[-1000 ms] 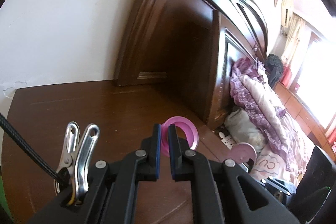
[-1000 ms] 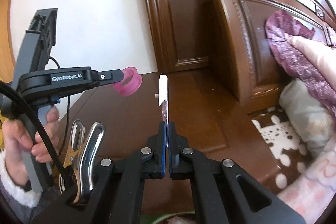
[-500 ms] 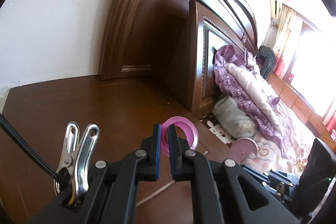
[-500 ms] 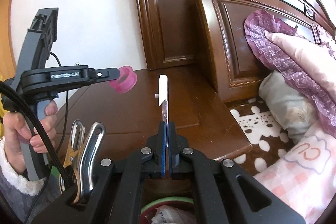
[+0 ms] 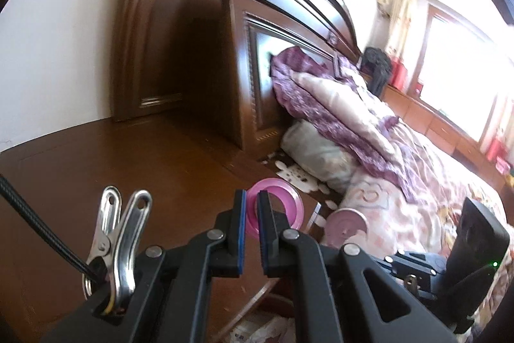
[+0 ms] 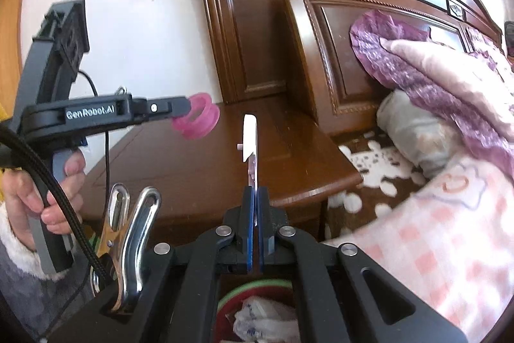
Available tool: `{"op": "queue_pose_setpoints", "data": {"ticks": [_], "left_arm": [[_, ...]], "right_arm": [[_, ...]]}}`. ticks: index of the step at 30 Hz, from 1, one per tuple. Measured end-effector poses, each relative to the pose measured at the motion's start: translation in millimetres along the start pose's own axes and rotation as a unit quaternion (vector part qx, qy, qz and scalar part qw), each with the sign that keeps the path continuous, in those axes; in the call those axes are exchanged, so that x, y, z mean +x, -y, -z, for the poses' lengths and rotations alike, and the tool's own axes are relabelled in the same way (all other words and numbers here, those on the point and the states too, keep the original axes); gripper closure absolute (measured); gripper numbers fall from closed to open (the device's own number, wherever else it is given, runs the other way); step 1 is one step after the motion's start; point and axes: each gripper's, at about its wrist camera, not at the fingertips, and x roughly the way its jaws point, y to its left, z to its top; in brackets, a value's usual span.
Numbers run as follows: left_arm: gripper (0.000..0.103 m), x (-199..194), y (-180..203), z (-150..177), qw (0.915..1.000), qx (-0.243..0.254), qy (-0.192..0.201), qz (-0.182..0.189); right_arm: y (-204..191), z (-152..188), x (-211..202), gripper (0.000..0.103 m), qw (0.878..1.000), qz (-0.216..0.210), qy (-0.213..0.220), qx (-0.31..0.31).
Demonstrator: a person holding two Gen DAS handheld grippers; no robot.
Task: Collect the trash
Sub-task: 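Lift the pink tape roll and white clip and carry them down over the red bin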
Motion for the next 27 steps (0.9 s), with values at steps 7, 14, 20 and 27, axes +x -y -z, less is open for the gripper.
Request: {"op": "queue_pose_setpoints", "data": {"ticks": [7, 14, 20, 27], "left_arm": [[0.096, 10, 20, 25, 0.9984, 0.042, -0.035, 0.015], [0.096, 15, 34, 48, 0.9948, 0.08, -0.06, 0.02], [0.096, 23, 34, 64, 0.9926, 0.085, -0.084, 0.019], [0.096, 31, 36, 82, 0.9894, 0.096, -0.107, 0.019]], "right_arm": [[6, 17, -12, 0.101, 1.0, 0.003, -0.014, -0.017], [22, 37, -12, 0.101, 0.999, 0.004, -0.04, -0.015], [25, 56, -11, 0.101, 0.998, 0.006, -0.066, -0.025], [23, 72, -4, 0.101, 0.995, 0.002, -0.089, -0.034]]}}
